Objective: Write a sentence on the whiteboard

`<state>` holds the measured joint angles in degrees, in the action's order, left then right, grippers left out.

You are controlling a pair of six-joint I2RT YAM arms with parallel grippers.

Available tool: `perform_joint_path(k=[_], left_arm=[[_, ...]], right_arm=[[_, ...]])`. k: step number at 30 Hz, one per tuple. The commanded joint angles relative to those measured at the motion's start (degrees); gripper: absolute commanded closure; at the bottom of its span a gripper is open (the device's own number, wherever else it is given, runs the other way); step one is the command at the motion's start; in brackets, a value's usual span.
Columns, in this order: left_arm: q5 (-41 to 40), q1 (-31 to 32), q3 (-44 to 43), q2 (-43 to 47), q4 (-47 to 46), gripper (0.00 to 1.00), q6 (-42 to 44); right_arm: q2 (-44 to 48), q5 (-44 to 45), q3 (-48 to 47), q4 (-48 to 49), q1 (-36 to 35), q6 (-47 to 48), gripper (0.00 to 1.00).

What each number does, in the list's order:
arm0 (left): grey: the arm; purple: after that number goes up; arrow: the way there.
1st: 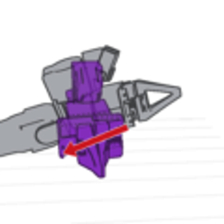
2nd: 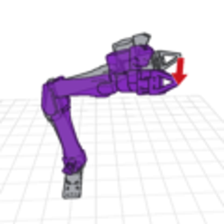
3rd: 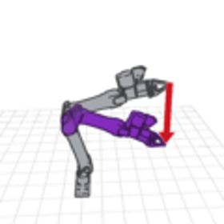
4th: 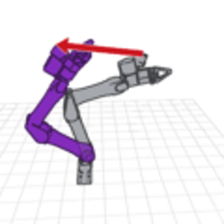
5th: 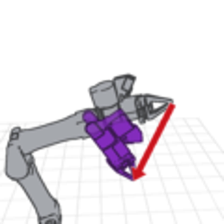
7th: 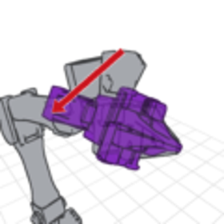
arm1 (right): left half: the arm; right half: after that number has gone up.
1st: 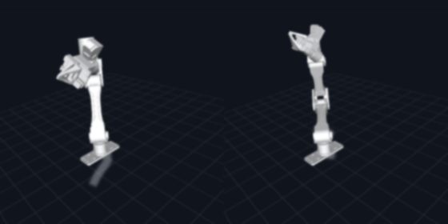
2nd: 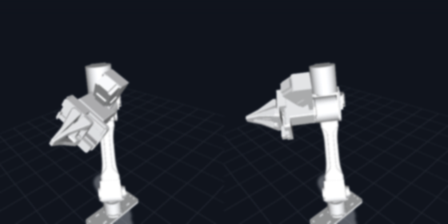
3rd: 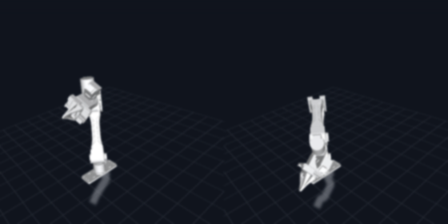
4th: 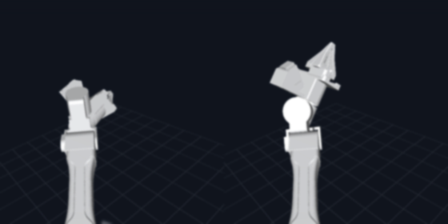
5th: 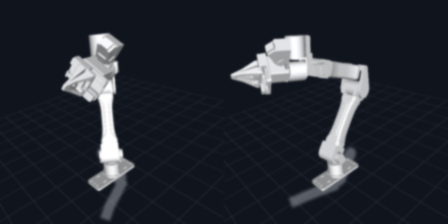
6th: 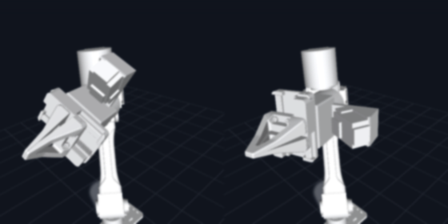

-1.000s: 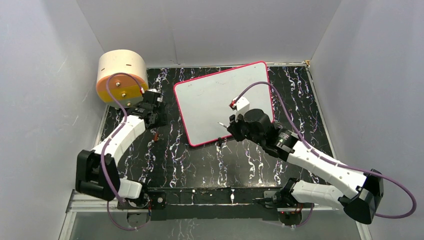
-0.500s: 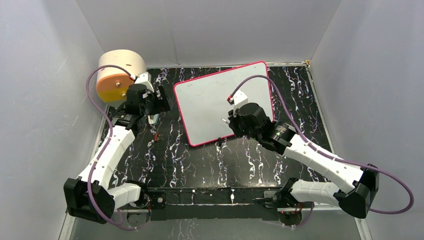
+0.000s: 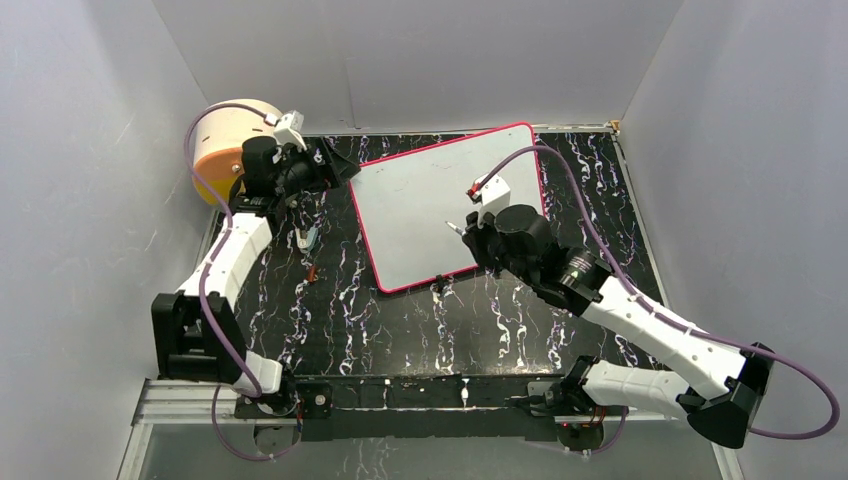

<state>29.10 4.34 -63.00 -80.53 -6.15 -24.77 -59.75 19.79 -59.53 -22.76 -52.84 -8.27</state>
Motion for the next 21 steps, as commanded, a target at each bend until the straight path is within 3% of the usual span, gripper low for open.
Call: perform_joint_path(k=[1,15,21], left_arm=[[11.72,-0.12,-5.15,-3.37,-6.96,0.26,-1.49],[24.27,0.04,-7.59,-13.36,-15.55,0.45,-7.64],[26.32,0.45,-6.38,-14.15,-19.27,0.67,-9.72]], right_arm=[[2.46,0.11,-2.65,5.23,0.22,2.46,1.00],[0.83,-2.39,-2.39,8.52,0.27,5.88,1.00],[0.54,-4.51,-2.57,10.16,0.24,6.67,1.00]])
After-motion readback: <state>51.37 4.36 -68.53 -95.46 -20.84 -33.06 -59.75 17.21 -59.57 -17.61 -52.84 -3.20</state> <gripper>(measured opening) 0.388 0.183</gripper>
